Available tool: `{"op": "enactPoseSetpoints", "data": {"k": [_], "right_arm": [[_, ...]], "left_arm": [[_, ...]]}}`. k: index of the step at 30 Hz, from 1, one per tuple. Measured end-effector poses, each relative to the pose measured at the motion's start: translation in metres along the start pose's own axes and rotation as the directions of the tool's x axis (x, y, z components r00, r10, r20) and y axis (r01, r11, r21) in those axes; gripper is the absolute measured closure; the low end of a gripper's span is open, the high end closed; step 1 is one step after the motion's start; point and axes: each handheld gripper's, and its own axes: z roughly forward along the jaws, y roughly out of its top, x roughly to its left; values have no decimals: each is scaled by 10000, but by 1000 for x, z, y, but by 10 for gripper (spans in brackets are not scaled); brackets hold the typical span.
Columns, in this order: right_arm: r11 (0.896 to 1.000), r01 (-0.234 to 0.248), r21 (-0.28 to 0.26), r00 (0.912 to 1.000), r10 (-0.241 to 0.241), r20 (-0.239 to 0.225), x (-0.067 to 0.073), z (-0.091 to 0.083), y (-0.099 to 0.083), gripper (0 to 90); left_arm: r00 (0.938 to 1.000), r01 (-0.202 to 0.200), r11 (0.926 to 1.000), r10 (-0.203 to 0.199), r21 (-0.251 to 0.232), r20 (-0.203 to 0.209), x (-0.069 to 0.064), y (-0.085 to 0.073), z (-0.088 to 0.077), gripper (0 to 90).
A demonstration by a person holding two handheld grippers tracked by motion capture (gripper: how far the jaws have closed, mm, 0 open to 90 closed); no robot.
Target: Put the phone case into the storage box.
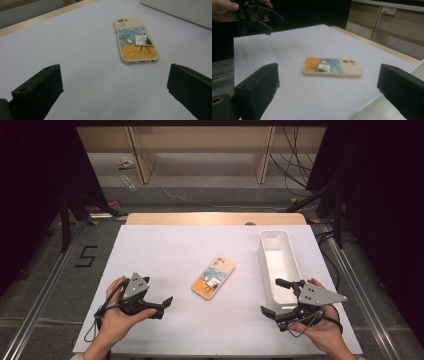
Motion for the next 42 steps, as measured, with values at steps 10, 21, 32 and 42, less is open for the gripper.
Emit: {"op": "enactPoseSetpoints", "data": {"k": [10,21,32,42], "right_arm": [[10000,-29,-31,10000,29,16,1,1,1,58],[9999,-112,21,9999,112,80,0,2,0,61],[9999,-115,10,9999,115,80,0,2,0,62],[9999,-137,-8,9999,137,71,0,2,0,64]], "left_arm": [[9997,252,9976,-256,642,52,-6,4,11,0],[9983,-301,9914,235,1274,533,-27,23,48,0],[9966,-511,9813,382,1857,727,-44,33,85,0],[9950,-264,9911,134,1308,990,-51,45,93,296]]}}
